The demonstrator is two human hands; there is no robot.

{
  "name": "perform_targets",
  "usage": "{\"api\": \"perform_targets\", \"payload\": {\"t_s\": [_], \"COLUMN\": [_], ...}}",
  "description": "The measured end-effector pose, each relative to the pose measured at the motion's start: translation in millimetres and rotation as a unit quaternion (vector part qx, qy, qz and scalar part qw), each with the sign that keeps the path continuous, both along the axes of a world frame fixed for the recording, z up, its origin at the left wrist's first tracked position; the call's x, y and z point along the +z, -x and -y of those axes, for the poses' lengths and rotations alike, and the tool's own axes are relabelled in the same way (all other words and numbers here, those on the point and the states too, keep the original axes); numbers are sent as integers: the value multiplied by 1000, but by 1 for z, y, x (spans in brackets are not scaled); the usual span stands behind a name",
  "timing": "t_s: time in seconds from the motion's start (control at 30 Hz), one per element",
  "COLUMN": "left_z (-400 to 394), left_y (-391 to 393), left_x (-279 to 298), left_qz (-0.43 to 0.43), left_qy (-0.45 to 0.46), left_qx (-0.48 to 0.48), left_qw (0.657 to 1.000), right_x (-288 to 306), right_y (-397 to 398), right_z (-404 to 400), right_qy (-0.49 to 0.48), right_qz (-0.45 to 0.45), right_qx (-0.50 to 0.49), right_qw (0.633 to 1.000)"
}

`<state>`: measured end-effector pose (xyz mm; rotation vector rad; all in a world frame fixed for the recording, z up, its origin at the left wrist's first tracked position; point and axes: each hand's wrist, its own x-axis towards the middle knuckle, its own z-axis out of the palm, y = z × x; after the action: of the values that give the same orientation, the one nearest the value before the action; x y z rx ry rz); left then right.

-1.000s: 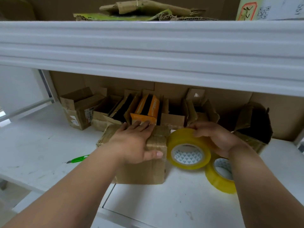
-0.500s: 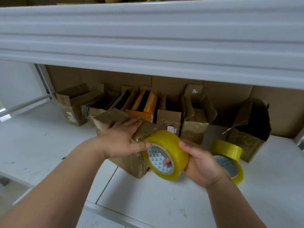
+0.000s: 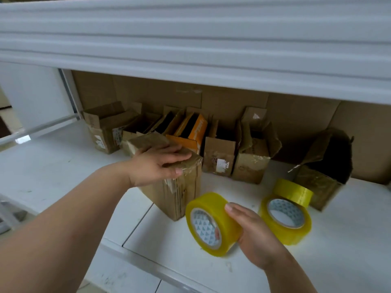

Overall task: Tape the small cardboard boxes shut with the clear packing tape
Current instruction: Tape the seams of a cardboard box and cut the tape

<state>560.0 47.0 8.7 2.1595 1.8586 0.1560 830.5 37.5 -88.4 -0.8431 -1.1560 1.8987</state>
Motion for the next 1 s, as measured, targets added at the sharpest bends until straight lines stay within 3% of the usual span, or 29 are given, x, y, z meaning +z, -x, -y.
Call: {"api": "perform_targets", "payload": {"t_s": [0.13,0.33,0.63,0.83,1.0], "left_z": [-2,5,7,19,26], "left_y": [-12,-38,-6,23,18], "left_x": [14,-9,-10,-18,-32], "left_qz": [11,-46,31,-16,-42], "left_qy": [-16,-165,-191,-196,-263], "left_qx": [43,112,68,74,32], "left_qw": [999,979,979,978,963], "right_x": [0,-7,-5,-9,0], "right_y": [8,26,52,63,60], "right_z": [8,14,17,23,17], "right_qy": [36,-7,-26,-22,-48], "right_qz": [-24,48,78,88,117], "right_qx": [33,49,139,180,147], "right_qw": [999,998,987,980,981]}}
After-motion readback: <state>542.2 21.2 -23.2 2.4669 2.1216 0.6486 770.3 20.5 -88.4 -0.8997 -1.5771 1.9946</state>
